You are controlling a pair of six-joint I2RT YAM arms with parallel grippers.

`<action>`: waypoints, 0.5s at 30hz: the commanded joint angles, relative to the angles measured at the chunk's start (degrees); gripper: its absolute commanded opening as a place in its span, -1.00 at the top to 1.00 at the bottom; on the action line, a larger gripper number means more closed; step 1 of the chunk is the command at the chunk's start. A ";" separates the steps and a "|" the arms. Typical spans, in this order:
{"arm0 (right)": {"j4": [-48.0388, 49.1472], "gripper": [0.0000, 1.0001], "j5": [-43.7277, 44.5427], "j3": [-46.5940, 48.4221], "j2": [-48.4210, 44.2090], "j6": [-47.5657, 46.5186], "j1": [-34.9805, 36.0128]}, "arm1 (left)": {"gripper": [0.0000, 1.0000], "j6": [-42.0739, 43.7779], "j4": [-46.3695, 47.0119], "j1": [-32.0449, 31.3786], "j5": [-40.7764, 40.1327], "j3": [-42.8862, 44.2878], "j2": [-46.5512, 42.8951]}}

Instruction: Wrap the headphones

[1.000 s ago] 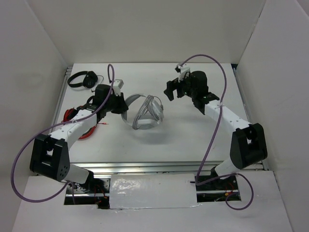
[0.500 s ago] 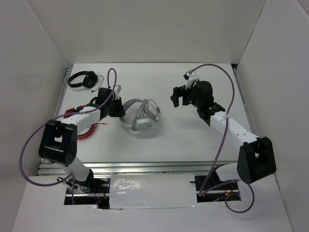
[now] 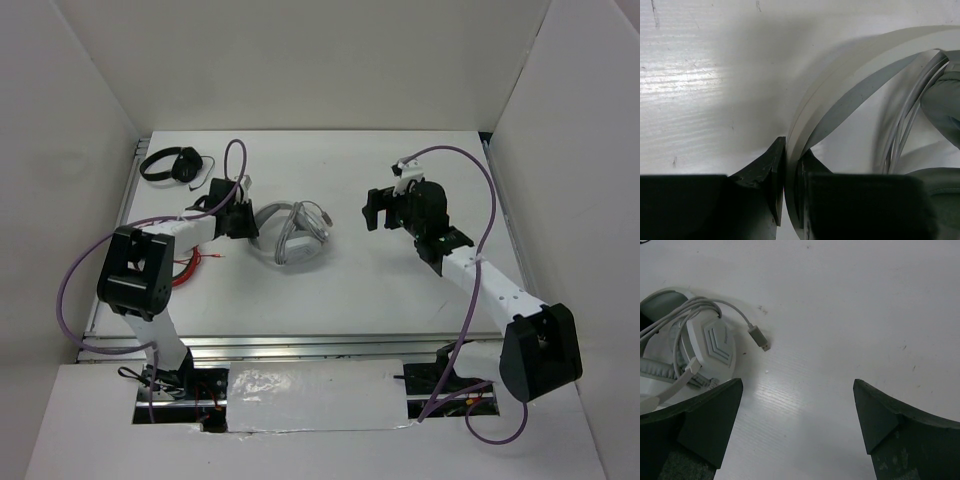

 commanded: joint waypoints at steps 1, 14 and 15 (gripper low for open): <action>1.49 -0.99 1.22 -0.47 -1.37 1.19 0.46 | 1.00 -2.69 3.88 0.67 1.68 3.62 1.31; 1.92 -0.99 1.57 -0.82 -1.99 1.10 0.90 | 0.51 -3.13 -1.92 0.59 -2.45 7.75 4.30; 1.84 -0.99 1.57 -0.91 -1.99 1.19 0.90 | 0.41 -3.13 -2.10 0.59 -2.54 7.75 4.39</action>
